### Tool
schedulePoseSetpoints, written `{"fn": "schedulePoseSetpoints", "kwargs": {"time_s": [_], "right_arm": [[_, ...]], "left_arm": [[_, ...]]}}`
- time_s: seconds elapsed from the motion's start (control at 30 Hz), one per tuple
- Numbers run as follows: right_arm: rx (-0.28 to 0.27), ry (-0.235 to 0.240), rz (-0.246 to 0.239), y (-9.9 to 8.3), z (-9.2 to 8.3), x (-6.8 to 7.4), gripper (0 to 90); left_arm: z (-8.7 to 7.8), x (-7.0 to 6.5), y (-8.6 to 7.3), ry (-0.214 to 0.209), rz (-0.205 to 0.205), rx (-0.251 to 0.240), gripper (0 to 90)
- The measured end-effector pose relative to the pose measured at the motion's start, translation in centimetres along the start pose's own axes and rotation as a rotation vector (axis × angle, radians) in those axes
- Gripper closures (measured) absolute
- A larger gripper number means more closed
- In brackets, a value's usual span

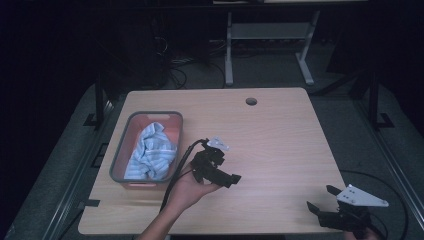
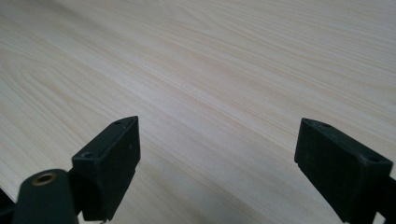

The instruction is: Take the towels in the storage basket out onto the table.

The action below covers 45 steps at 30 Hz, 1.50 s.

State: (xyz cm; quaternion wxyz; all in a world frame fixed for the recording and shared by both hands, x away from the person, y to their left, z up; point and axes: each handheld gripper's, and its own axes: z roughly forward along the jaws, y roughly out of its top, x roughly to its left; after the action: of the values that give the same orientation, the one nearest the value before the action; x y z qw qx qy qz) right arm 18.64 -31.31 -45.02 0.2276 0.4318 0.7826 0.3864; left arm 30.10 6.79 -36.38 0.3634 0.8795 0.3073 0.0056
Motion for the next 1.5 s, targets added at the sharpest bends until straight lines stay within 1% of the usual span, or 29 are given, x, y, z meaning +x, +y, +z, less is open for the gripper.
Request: {"fn": "schedulePoseSetpoints", "kwargs": {"time_s": [0.03,0.17,0.2,0.23,0.27,0.33,0.37,0.4,0.43,0.47,0.57,0.63,0.7,0.73,0.77,0.83,0.9,0.97,1.0,1.1,1.2,1.27,1.33,1.4,1.43,1.5], "right_arm": [[-0.001,0.0,0.001,0.0,0.0,0.0,13.7],[0.0,0.002,-0.001,0.0,0.0,0.0,13.7],[0.001,0.002,-0.002,0.0,0.0,0.0,13.7],[0.0,0.001,-0.004,0.0,0.0,0.0,13.7],[-0.002,0.001,-0.005,0.0,-0.1,0.0,13.7],[-0.002,-0.002,-0.004,0.0,-0.1,0.0,13.7],[-0.001,-0.001,-0.005,0.0,-0.1,0.0,13.7],[0.0,0.0,0.002,-0.1,0.0,0.0,13.7],[0.003,0.0,0.005,0.0,0.0,0.0,13.7],[0.003,0.0,0.003,0.0,0.0,0.0,13.6],[0.002,0.001,0.0,0.0,0.0,0.1,13.7],[0.002,0.001,-0.001,0.0,0.0,0.1,13.7],[0.004,0.004,0.005,0.0,0.1,0.1,13.7],[0.003,0.004,0.002,0.0,0.1,0.1,13.7],[0.004,0.001,0.003,0.0,0.0,0.1,13.7],[0.002,0.001,-0.002,0.0,0.0,0.1,13.7],[-0.002,-0.003,-0.003,0.0,-0.1,0.1,13.7],[-0.002,0.0,-0.001,0.0,0.0,0.1,13.7],[0.0,0.0,0.0,0.0,0.0,0.1,13.7],[0.001,0.001,0.001,0.1,0.0,0.2,13.7],[0.0,-0.002,-0.007,0.1,-0.1,0.2,13.7],[-0.001,0.0,0.002,0.1,-0.1,0.2,13.7],[-0.001,-0.001,0.0,0.1,-0.1,0.2,13.7],[-0.002,-0.001,-0.005,0.1,-0.1,0.2,13.7],[-0.004,-0.002,-0.007,0.1,-0.1,0.2,13.7],[-0.005,-0.004,-0.006,0.1,-0.1,0.2,13.7]], "left_arm": [[-0.2,0.1,0.1,0.006,0.008,0.002,17.4],[-0.9,0.7,0.5,0.011,0.008,0.007,17.4],[-1.0,0.8,0.5,0.002,-0.01,-0.003,17.4],[-1.0,0.8,0.5,0.002,-0.01,-0.003,17.4],[-1.4,1.1,0.6,0.011,-0.006,0.0,17.6],[-1.8,1.3,0.7,0.011,-0.014,-0.003,17.6],[-2.0,1.5,0.7,0.019,-0.009,0.004,17.6],[-2.1,1.6,0.7,0.026,-0.018,-0.003,17.5],[-2.1,1.6,0.7,0.026,-0.018,-0.003,17.5],[-2.5,2.0,0.9,0.034,-0.018,0.006,17.6],[-3.0,2.4,0.9,0.033,-0.026,0.007,17.5],[-3.2,2.6,1.0,0.041,-0.023,0.007,17.5],[-3.6,3.0,1.0,0.048,-0.035,0.009,17.5],[-3.7,3.2,1.1,0.054,-0.043,0.003,17.5],[-3.9,3.4,1.1,0.048,-0.049,0.003,17.5],[-4.2,3.8,1.0,0.059,-0.056,0.002,17.6],[-4.5,4.1,0.9,0.056,-0.063,0.004,17.6],[-4.9,4.4,0.9,0.066,-0.073,0.002,17.5],[-5.1,4.6,0.8,0.064,-0.072,-0.001,17.6],[-5.8,5.2,0.7,0.075,-0.079,-0.003,17.6],[-6.5,5.8,0.4,0.071,-0.1,-0.017,17.7],[-6.9,6.1,0.1,0.083,-0.109,-0.022,17.7],[-7.2,6.4,-0.2,0.083,-0.123,-0.026,17.8],[-7.7,6.8,-0.5,0.082,-0.132,-0.028,18.4],[-7.7,6.8,-0.5,0.082,-0.132,-0.028,18.7],[-8.5,7.5,-0.9,0.092,-0.148,-0.04,19.1]]}}
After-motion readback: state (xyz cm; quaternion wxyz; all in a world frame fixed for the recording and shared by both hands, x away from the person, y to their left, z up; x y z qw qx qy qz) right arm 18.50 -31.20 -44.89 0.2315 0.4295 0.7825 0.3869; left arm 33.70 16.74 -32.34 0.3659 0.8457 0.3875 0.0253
